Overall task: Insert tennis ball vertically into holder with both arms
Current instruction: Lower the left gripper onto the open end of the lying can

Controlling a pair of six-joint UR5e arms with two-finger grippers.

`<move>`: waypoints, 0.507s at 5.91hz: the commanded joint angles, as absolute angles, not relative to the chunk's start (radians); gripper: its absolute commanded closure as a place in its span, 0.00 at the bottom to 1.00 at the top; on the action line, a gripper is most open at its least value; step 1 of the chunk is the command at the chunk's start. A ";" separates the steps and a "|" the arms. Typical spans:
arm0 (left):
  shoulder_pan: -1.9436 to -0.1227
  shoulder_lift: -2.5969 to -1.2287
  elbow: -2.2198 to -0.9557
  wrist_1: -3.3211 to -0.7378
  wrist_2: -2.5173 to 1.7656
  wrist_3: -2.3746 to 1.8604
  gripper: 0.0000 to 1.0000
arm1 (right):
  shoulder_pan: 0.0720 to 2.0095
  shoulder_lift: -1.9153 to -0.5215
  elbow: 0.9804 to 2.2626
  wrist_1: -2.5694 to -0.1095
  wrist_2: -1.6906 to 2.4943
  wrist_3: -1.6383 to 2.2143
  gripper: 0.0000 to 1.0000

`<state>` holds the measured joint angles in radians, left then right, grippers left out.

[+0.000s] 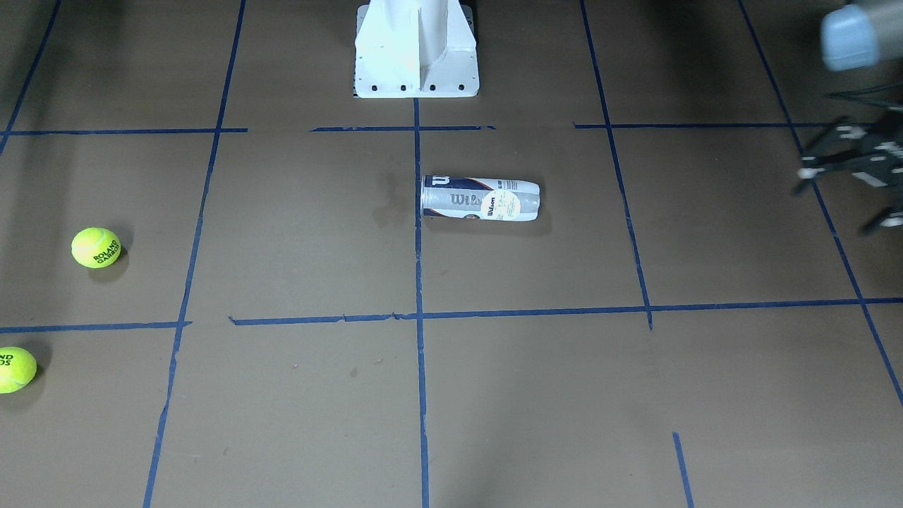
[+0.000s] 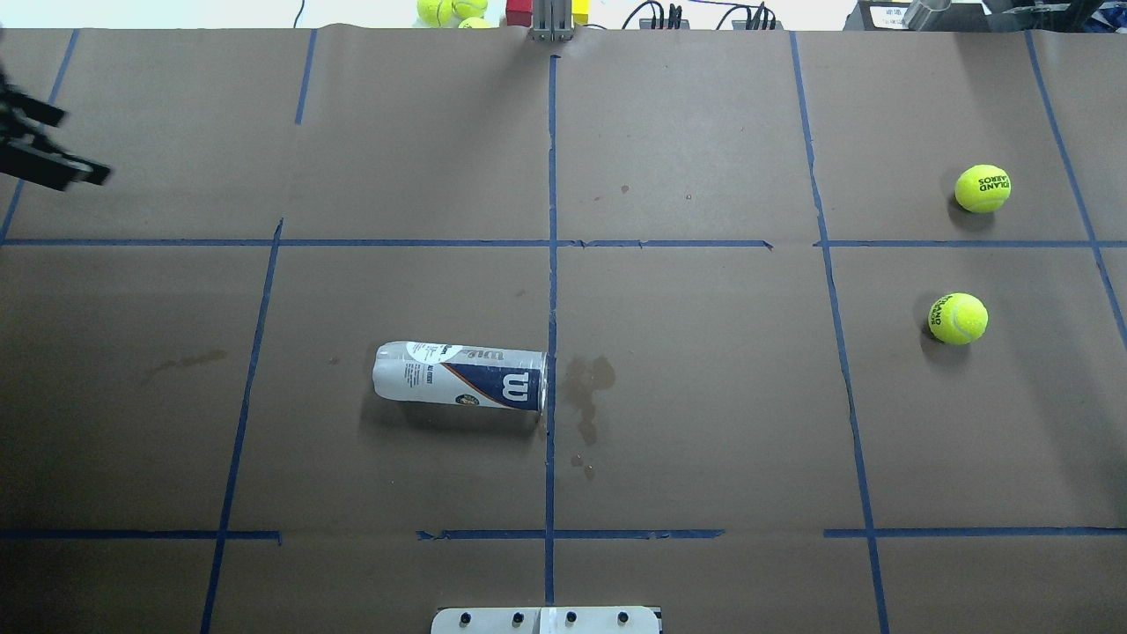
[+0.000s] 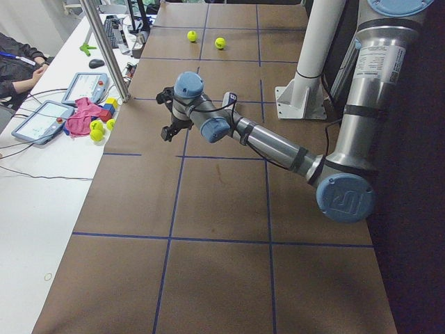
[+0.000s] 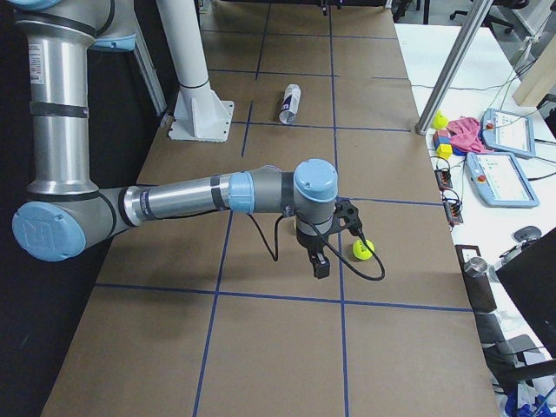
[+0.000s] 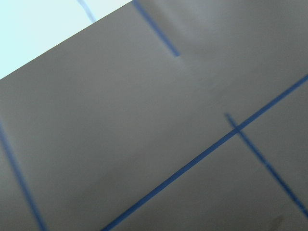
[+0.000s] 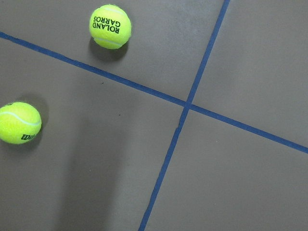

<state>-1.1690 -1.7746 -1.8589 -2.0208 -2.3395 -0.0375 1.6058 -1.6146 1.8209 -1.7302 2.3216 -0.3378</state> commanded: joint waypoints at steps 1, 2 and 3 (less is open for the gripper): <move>-0.996 -1.921 -1.856 -2.042 -2.282 -0.064 0.00 | 1.606 -1.620 1.809 -1.730 2.330 -0.334 0.00; -0.886 -1.993 -1.859 -2.037 -2.185 -0.066 0.00 | 1.606 -1.626 1.809 -1.730 2.330 -0.334 0.00; -0.797 -2.011 -1.861 -2.031 -2.084 -0.066 0.00 | 1.608 -1.629 1.807 -1.730 2.330 -0.334 0.00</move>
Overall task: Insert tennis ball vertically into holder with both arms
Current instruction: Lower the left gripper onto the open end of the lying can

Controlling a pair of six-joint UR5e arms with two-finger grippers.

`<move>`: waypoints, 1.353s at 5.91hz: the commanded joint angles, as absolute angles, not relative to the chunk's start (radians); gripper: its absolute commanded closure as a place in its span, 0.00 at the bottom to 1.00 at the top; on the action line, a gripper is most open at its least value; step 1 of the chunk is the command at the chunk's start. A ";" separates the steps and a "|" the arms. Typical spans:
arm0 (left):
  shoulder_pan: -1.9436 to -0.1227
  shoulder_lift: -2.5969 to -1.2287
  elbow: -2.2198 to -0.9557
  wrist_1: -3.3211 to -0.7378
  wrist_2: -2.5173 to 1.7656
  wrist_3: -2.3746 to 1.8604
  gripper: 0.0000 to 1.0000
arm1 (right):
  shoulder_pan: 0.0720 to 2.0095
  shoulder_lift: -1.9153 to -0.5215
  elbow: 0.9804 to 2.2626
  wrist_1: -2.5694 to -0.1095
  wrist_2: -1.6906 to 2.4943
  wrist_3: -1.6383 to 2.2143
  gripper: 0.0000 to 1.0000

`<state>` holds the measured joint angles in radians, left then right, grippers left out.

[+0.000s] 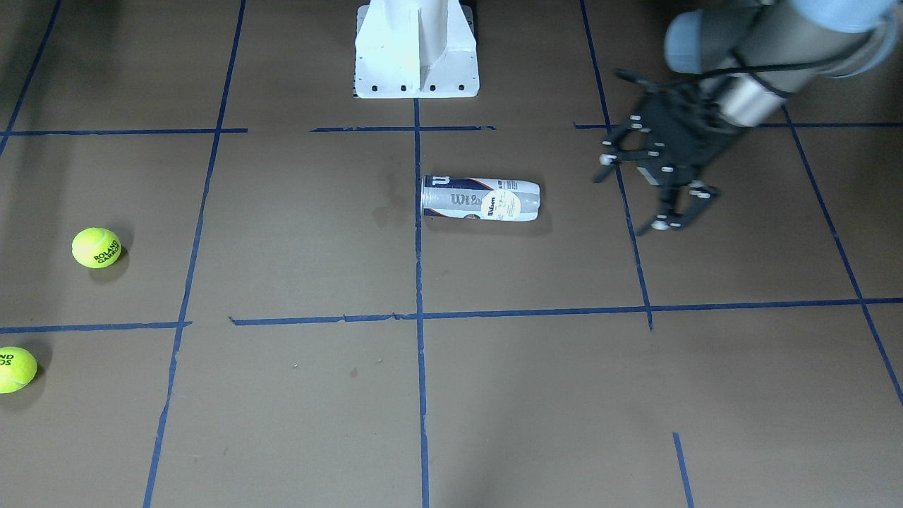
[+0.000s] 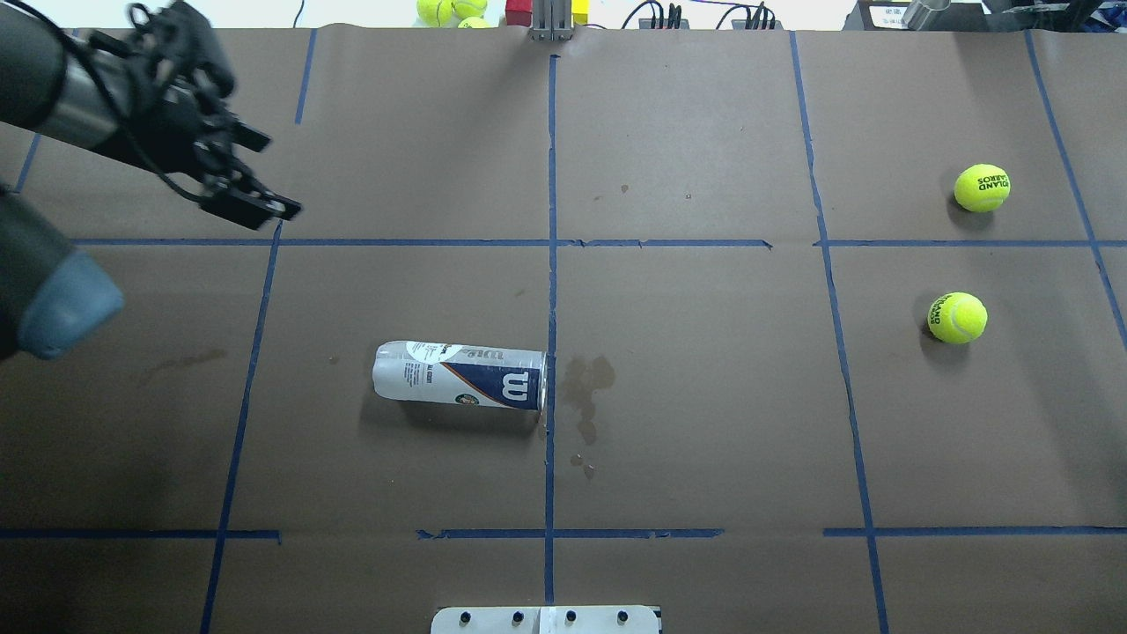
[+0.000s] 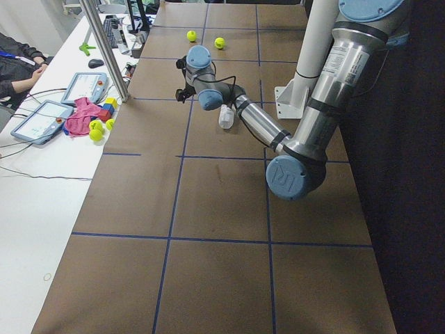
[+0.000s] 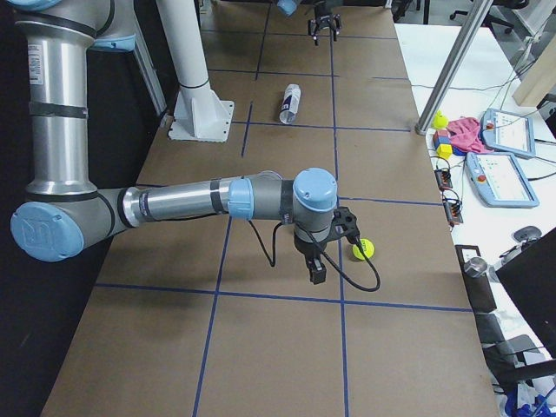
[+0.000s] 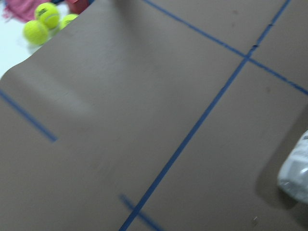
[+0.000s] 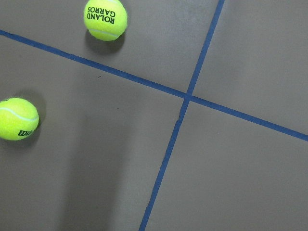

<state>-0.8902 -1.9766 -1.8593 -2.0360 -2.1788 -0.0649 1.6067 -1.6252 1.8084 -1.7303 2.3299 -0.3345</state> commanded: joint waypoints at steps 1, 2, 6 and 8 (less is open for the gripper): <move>-0.737 -2.079 -1.864 -1.906 -2.019 -0.064 0.00 | 1.608 -1.629 1.806 -1.730 2.330 -0.334 0.00; -0.694 -2.158 -1.871 -1.746 -2.007 -0.058 0.00 | 1.608 -1.629 1.805 -1.729 2.330 -0.336 0.00; -0.488 -2.330 -1.864 -1.349 -1.722 0.200 0.00 | 1.608 -1.629 1.805 -1.730 2.330 -0.336 0.00; -0.434 -2.345 -1.807 -1.348 -1.639 0.265 0.00 | 1.606 -1.629 1.805 -1.730 2.330 -0.336 0.00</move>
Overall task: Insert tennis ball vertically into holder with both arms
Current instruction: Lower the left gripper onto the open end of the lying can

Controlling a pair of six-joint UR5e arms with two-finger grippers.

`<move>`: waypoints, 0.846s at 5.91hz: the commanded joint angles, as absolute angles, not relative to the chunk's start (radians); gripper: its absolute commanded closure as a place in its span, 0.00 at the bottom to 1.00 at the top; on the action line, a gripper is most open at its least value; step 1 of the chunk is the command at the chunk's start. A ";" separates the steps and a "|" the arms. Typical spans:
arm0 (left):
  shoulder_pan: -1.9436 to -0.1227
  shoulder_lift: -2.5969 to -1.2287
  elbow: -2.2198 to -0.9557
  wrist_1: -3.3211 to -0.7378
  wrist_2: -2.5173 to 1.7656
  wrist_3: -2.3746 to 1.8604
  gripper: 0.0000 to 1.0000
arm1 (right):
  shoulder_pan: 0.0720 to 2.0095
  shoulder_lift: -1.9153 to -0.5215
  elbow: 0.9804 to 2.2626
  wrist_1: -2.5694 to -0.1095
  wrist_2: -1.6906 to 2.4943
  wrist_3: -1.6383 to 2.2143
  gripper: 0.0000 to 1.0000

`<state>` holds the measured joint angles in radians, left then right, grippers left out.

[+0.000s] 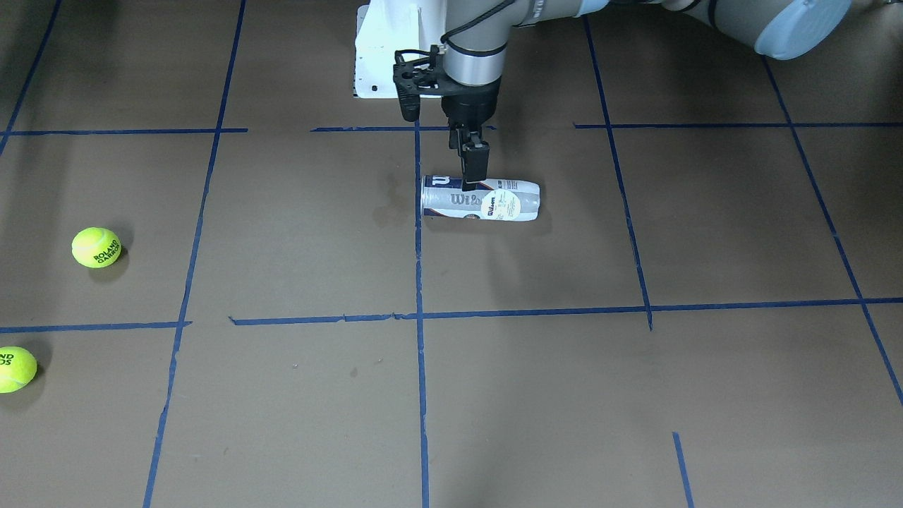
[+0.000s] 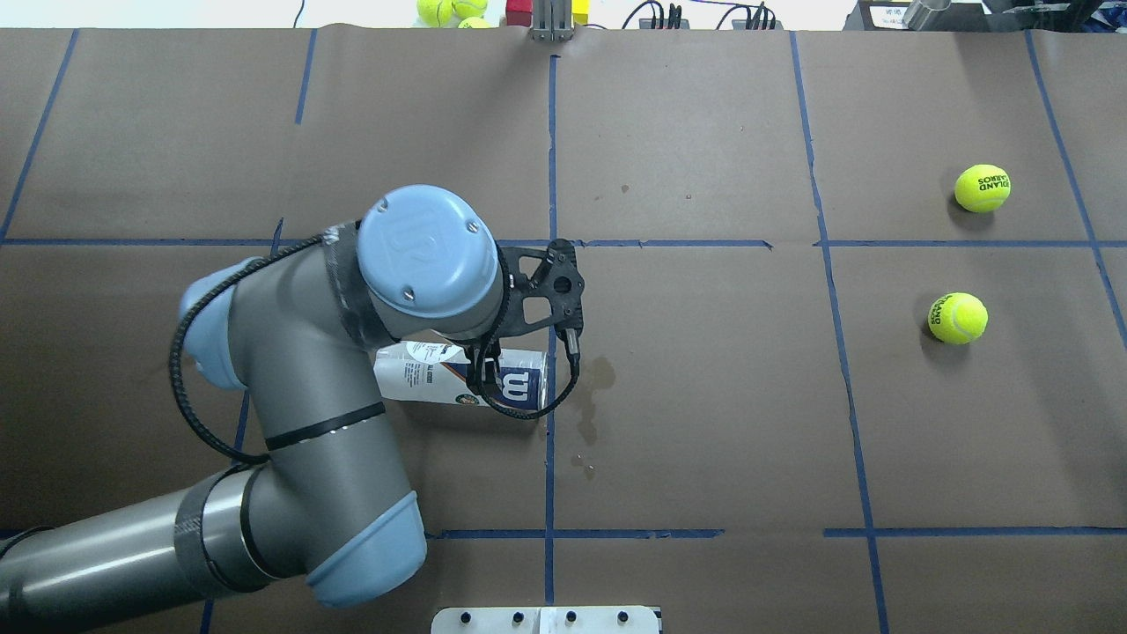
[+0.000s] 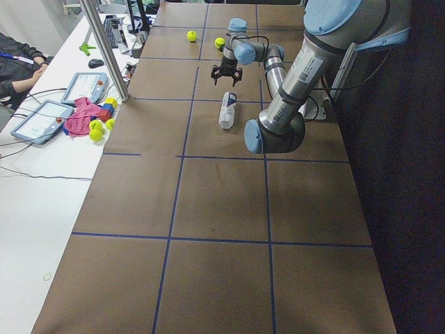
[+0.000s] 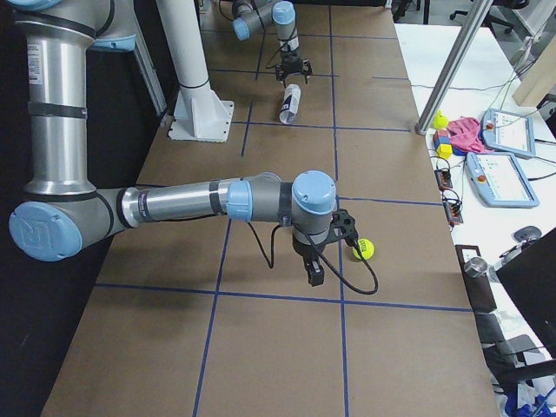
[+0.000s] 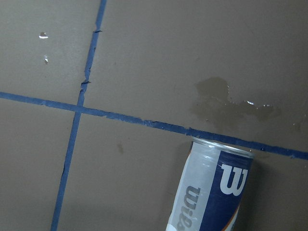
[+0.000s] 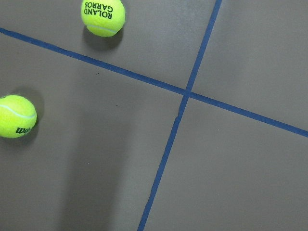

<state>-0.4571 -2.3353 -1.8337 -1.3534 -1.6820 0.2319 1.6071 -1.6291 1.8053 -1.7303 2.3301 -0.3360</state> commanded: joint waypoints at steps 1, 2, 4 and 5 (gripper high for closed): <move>-0.395 -2.368 -1.757 -1.348 -1.584 0.264 0.00 | 1.608 -1.631 1.805 -1.730 2.330 -0.336 0.00; -0.374 -2.394 -1.711 -1.348 -1.562 0.261 0.00 | 1.608 -1.631 1.802 -1.730 2.330 -0.336 0.00; -0.361 -2.401 -1.674 -1.348 -1.552 0.252 0.00 | 1.608 -1.632 1.799 -1.730 2.330 -0.336 0.00; -0.339 -2.399 -1.667 -1.348 -1.524 0.252 0.00 | 1.608 -1.632 1.801 -1.730 2.330 -0.336 0.00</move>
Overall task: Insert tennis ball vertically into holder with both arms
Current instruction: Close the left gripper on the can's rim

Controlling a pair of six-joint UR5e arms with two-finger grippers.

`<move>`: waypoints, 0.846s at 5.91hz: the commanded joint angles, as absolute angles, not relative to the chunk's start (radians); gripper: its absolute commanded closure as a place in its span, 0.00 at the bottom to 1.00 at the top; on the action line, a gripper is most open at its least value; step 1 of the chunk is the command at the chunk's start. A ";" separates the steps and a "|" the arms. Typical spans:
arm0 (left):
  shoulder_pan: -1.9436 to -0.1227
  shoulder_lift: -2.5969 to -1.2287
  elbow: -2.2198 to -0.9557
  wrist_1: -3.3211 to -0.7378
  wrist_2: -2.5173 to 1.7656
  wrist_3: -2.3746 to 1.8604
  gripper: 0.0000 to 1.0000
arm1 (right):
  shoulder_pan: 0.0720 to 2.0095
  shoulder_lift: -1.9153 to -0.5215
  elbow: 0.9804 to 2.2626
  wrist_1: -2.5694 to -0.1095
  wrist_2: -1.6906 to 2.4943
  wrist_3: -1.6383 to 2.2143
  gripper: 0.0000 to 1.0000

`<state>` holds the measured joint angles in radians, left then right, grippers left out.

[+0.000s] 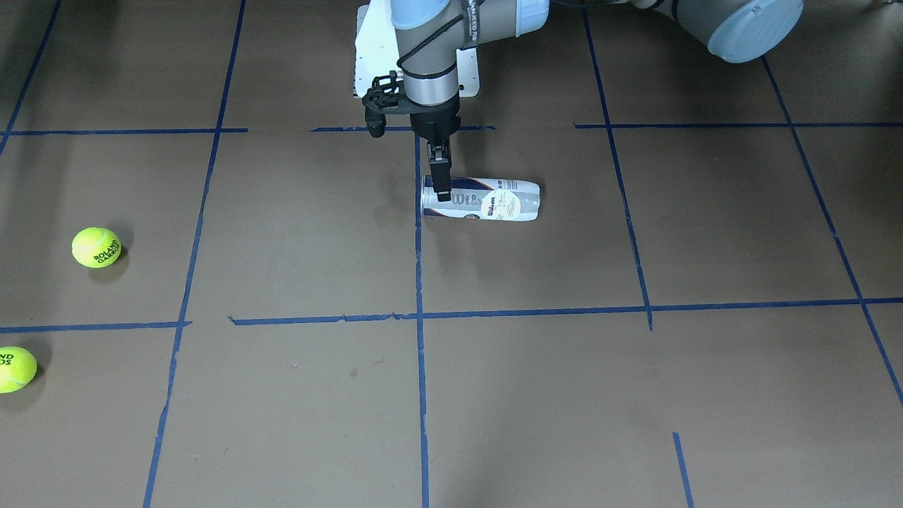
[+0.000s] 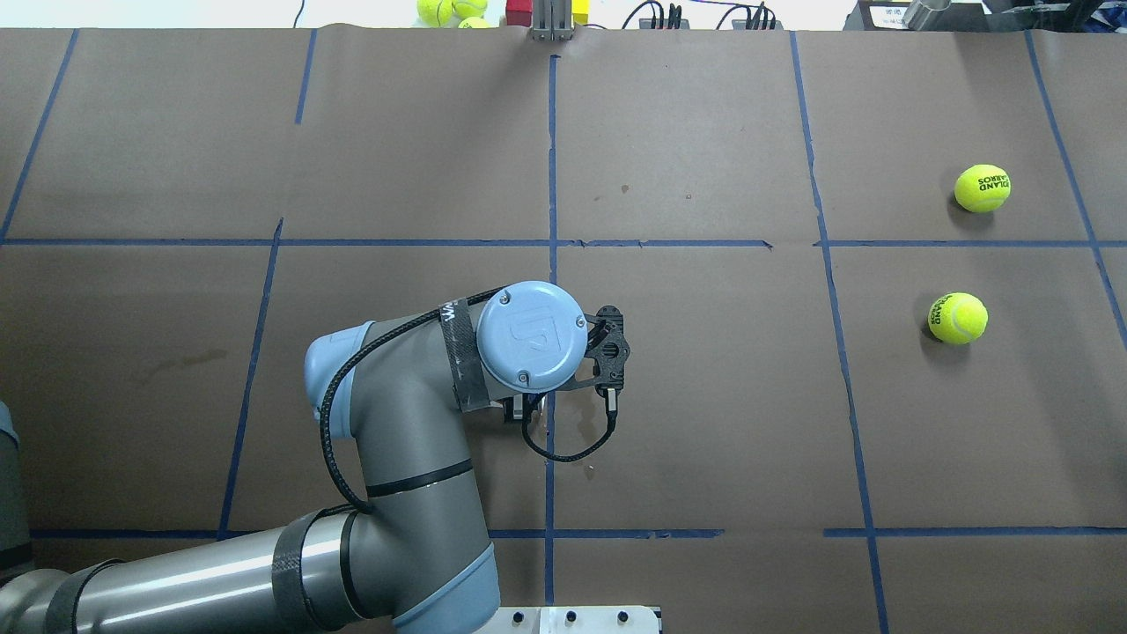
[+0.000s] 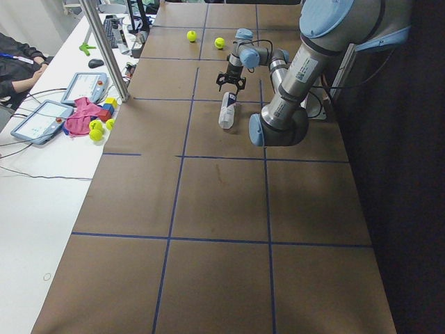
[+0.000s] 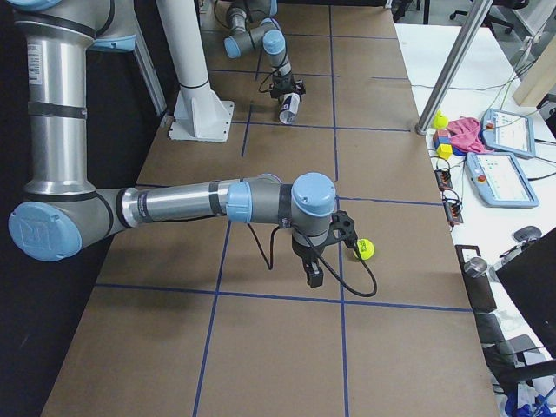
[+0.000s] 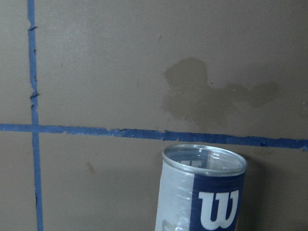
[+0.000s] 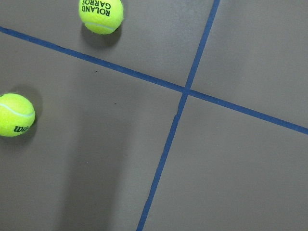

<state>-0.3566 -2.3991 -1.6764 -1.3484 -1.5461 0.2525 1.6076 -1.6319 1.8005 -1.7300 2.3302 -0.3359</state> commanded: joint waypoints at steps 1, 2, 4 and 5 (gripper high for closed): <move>-0.334 -2.396 -1.661 -1.350 -1.520 0.244 0.00 | 1.608 -1.632 1.798 -1.730 2.330 -0.336 0.00; -0.333 -2.398 -1.648 -1.354 -1.520 0.224 0.00 | 1.608 -1.632 1.796 -1.729 2.330 -0.336 0.00; -0.333 -2.396 -1.599 -1.397 -1.519 0.224 0.00 | 1.608 -1.632 1.796 -1.730 2.330 -0.336 0.00; -0.333 -2.396 -1.557 -1.441 -1.519 0.222 0.00 | 1.606 -1.632 1.796 -1.729 2.330 -0.336 0.00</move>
<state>-0.3330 -2.3968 -1.5927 -1.4035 -1.5188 0.2238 1.6073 -1.6321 1.7964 -1.7299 2.3301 -0.3359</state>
